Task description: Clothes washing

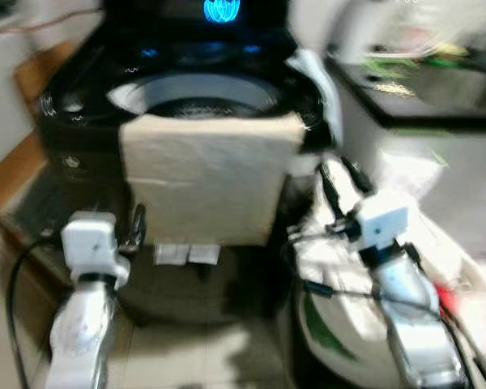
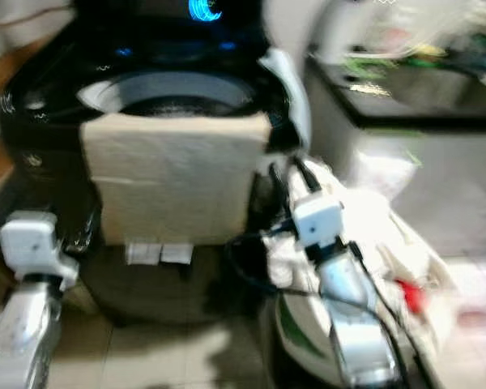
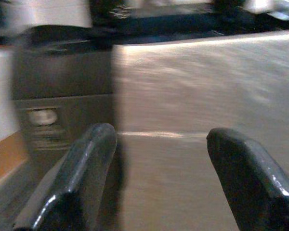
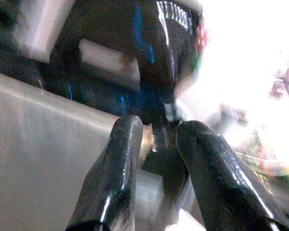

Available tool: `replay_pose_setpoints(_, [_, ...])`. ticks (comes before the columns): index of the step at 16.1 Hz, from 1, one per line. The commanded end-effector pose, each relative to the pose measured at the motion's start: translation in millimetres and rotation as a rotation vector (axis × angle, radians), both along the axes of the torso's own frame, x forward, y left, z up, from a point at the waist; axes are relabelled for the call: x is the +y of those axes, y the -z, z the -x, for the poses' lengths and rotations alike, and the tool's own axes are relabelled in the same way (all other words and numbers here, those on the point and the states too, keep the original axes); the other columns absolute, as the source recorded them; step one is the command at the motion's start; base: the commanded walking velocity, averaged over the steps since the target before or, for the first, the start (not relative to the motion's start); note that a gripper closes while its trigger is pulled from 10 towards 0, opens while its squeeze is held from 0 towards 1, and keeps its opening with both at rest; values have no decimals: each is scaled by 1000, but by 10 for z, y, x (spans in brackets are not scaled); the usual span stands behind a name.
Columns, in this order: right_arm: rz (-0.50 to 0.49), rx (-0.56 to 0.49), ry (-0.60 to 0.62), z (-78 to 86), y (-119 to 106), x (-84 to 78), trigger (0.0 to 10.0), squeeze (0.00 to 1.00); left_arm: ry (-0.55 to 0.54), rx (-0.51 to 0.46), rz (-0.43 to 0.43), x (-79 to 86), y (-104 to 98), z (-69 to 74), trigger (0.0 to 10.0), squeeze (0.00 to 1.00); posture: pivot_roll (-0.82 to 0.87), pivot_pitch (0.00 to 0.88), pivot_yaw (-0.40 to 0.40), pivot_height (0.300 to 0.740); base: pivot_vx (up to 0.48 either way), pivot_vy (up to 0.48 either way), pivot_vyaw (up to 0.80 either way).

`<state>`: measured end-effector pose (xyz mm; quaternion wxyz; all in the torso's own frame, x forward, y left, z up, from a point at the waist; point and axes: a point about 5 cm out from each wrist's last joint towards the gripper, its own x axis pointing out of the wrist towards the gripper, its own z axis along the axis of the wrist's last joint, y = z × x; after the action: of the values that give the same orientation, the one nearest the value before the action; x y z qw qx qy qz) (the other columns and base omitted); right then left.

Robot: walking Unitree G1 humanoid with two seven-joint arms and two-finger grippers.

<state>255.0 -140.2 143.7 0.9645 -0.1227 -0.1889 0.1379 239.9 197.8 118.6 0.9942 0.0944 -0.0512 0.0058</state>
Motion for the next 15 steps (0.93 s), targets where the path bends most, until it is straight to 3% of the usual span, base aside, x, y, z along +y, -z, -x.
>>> replay_pose_setpoints(1, [-23,97,53,-75,159,-124,10000,0,103,49,-52,-286,27,-97,10000,0,40,0,1,740,0,0,-587])
replay_pose_setpoints(3, [-35,145,73,-86,276,-146,10000,0,167,50,-80,-435,-7,-157,10000,0,37,0,11,740,0,0,-591])
replay_pose_setpoints(8, [-29,152,74,-101,330,-105,10000,0,171,72,-74,-470,-12,-228,10000,0,32,0,21,740,0,0,-238])
replay_pose_setpoints(15, [-74,129,78,-318,216,-85,10000,0,169,89,-108,-446,14,-311,10000,0,40,0,18,740,0,0,0])
